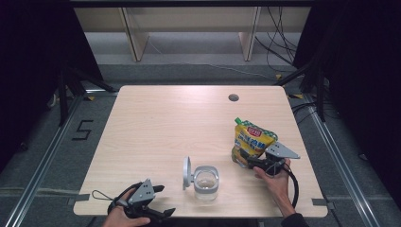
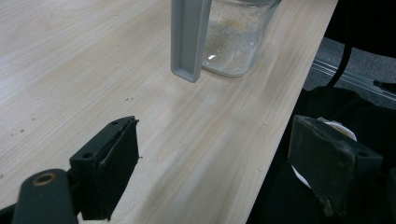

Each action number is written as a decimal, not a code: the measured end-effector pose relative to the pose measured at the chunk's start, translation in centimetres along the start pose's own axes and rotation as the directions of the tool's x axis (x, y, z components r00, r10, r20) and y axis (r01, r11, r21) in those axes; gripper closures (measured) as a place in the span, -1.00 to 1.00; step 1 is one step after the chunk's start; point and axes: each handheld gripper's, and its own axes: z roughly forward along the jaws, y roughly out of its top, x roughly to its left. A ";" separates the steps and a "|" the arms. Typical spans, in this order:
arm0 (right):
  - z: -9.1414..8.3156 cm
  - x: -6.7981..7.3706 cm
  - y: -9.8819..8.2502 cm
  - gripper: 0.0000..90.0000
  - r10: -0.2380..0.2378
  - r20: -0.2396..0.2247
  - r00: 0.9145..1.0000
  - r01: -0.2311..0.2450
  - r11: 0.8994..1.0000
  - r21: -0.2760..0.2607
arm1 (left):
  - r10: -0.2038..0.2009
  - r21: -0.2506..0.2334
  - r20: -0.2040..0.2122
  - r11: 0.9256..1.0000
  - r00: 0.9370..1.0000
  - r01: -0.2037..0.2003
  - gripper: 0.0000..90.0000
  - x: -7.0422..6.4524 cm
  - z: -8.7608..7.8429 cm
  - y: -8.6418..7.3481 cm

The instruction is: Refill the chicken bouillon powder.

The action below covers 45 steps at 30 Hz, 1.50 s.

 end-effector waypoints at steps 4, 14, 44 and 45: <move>0.4 -0.3 0.0 -0.41 -0.018 0.011 1.000 0.018 1.000 -0.009 | -0.002 -0.001 0.001 1.000 1.000 0.002 -0.65 -0.1 0.1 -0.1; 1.0 -0.6 0.0 -0.36 0.027 -0.015 1.000 -0.028 0.998 -0.051 | 0.019 0.036 0.020 0.999 1.000 -0.020 -0.65 -0.1 0.3 -0.1; 0.2 0.3 1.5 0.16 0.063 0.012 0.998 -0.062 0.996 -0.063 | 0.023 0.041 0.027 0.999 0.999 -0.024 -0.65 -0.3 0.5 -0.1; 0.0 0.4 1.6 0.17 0.080 -0.001 0.997 -0.080 0.996 -0.040 | 0.023 0.037 0.028 0.999 0.999 -0.024 -0.65 -0.3 0.5 -0.2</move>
